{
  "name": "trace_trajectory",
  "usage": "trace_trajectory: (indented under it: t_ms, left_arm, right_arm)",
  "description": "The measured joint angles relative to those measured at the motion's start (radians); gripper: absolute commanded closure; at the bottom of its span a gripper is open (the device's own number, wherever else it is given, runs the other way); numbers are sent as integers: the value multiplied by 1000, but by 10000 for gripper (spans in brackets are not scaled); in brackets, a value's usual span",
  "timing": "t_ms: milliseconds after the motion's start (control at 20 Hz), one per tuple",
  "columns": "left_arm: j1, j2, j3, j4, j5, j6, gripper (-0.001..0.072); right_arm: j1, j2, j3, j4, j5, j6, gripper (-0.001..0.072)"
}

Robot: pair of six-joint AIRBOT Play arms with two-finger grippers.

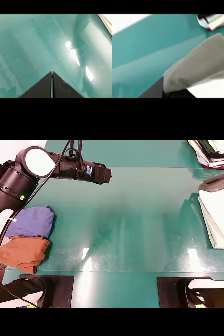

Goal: Fold the shirts.

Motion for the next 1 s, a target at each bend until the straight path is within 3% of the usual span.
trace_trajectory:
  t_ms: [500, 650, 750, 1000]
  left_arm:
    - [0, 0, 0, 3, -16, 2, 679]
    - [0, 0, 0, 4, -25, 15, 679]
    - [0, 0, 0, 4, -29, 21, 679]
    - [0, 0, 0, 4, -32, 26, 678]
  right_arm:
    - [-149, 307, -483, -288, 98, 39, 680]
    - [-193, 395, -639, -399, 115, 55, 296]
    - [-217, 436, -719, -450, 113, 61, 108]
    - [-244, 479, -793, -486, 100, 66, 108]
